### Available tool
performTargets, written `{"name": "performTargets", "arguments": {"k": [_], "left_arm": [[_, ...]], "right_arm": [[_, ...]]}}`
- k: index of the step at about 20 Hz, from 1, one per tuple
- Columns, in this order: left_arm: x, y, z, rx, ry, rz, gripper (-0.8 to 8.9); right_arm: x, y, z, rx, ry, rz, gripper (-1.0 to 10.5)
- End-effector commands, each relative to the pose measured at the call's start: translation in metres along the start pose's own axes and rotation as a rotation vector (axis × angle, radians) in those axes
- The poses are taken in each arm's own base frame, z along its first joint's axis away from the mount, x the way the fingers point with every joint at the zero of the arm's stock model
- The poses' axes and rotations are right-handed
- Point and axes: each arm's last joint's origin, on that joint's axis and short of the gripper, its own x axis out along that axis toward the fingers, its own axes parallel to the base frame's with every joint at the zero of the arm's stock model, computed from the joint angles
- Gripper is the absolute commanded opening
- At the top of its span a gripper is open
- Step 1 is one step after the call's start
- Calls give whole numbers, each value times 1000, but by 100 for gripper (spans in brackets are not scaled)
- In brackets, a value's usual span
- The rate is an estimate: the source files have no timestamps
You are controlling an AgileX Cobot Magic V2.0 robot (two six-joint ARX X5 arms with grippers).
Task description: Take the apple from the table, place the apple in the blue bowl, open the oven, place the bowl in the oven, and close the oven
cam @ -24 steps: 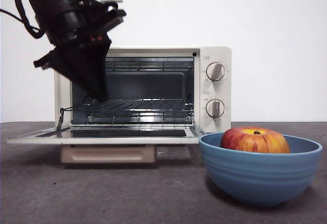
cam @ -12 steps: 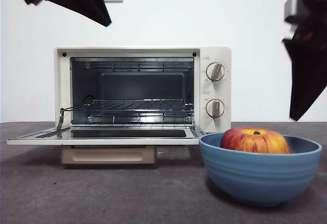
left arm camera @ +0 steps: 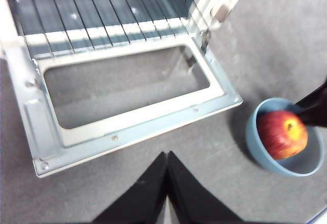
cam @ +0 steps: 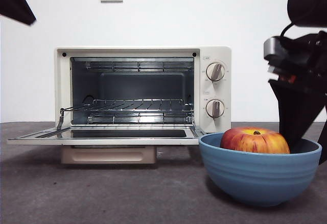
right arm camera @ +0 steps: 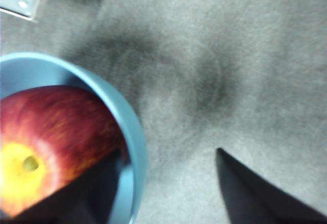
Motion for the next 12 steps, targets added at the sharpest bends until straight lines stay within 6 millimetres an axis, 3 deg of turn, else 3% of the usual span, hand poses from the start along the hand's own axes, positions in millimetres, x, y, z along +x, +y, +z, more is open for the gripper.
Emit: {"name": "performTargets", "arguments": {"k": [1, 7, 12], "left_arm": [[-7, -2, 0, -4, -18, -4, 7], [-11, -2, -1, -3, -25, 0, 7], [-10, -2, -1, -2, -27, 21, 7]], "right_arm": [[7, 2, 2, -20, 18, 7, 182], [12, 9, 2, -42, 22, 17, 1], [10, 12, 2, -11, 24, 71, 2]]}}
